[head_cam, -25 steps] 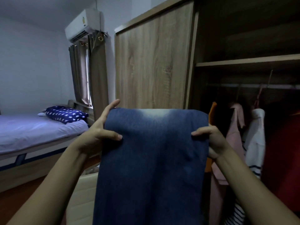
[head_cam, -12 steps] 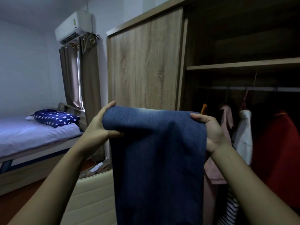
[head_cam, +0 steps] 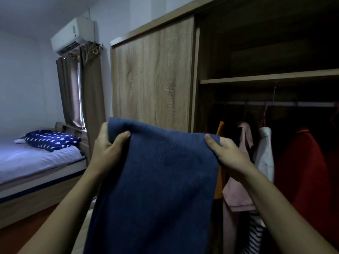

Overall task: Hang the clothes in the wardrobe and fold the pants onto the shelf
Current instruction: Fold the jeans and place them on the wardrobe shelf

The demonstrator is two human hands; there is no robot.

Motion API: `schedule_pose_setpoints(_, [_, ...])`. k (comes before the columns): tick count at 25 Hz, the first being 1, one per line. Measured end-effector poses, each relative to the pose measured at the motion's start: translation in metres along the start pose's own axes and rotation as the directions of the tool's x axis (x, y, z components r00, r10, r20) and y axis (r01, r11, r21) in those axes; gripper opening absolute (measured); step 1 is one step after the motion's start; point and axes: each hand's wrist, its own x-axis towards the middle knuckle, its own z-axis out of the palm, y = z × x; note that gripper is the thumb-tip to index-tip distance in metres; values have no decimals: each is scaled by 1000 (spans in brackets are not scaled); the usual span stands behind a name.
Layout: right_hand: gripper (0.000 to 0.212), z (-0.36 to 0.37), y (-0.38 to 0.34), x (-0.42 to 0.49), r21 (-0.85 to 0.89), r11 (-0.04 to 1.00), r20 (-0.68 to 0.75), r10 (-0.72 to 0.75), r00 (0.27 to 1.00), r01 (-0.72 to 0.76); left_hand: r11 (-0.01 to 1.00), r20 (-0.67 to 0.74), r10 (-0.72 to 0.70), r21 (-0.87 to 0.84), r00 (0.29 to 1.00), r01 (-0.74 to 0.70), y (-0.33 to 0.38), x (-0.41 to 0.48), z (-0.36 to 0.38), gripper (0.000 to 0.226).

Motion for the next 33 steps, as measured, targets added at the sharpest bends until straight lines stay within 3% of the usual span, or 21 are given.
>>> schedule_pose_setpoints(2, [58, 3, 4, 8, -143, 990, -242, -47, 969, 12, 998, 58, -9, 57, 998, 6, 5, 5, 5, 10])
schedule_pose_setpoints(5, [57, 4, 7, 5, 22, 996, -441, -69, 895, 87, 998, 32, -60, -21, 998, 61, 6, 4, 9, 6])
schedule_pose_setpoints(7, [74, 9, 17, -6, 28, 983, -301, -164, 939, 181, 993, -34, -96, -76, 995, 93, 14, 2, 7, 10])
schedule_pose_setpoints(9, [92, 20, 26, -14, -121, 976, -175, -198, 964, 179, 983, -57, -145, -119, 988, 138, 29, 5, 4, 7])
schedule_pose_setpoints(10, [88, 24, 30, -12, -161, 973, -166, -191, 967, 164, 979, -47, -161, -135, 986, 153, 34, 8, 3, 7])
schedule_pose_setpoints(13, [30, 33, 22, -8, 45, 992, -211, -109, 971, 121, 989, 4, -133, -69, 991, 133, 38, 15, -3, 10])
schedule_pose_setpoints(16, [22, 39, 15, -9, 39, 979, -254, -186, 949, 202, 986, 77, -122, 122, 990, 112, 10, 25, -18, 35])
schedule_pose_setpoints(19, [15, 45, 2, -8, -27, 995, -186, -100, 978, 96, 923, 74, -352, 195, 933, 333, -4, 34, -22, 76])
schedule_pose_setpoints(20, [20, 44, -2, -4, 8, 1000, -142, -4, 990, 5, 906, 135, -399, 209, 907, 368, -9, 33, -29, 80])
schedule_pose_setpoints(22, [34, 40, -5, 10, 203, 949, -53, 255, 965, -240, 848, 247, -523, 57, 816, 526, -14, 40, -34, 56])
schedule_pose_setpoints(23, [44, 38, -4, 18, 324, 889, -25, 351, 936, -324, 785, 317, -558, -98, 767, 612, -12, 42, -33, 43])
schedule_pose_setpoints(25, [53, 31, -3, 28, 516, 766, -7, 452, 892, -383, 586, 455, -564, -368, 689, 722, -20, 37, -29, 40])
schedule_pose_setpoints(26, [50, 26, -1, 31, 575, 721, -4, 475, 880, -386, 550, 499, -549, -390, 671, 739, -25, 25, -27, 41])
schedule_pose_setpoints(28, [38, 20, 2, 30, 622, 665, 34, 503, 863, -412, 585, 494, -570, -317, 656, 747, -32, 1, -22, 39])
schedule_pose_setpoints(30, [36, 18, 7, 22, 607, 660, 110, 483, 869, -443, 549, 496, -618, -283, 610, 787, -31, -6, -16, 28])
schedule_pose_setpoints(32, [80, 14, 22, 14, 590, 705, 112, 411, 905, -393, 498, 499, -635, -319, 590, 806, -32, -2, -16, 22])
schedule_pose_setpoints(33, [102, 11, 31, 10, 589, 725, 93, 378, 921, -356, 472, 504, -619, -374, 603, 798, -32, 0, -17, 29])
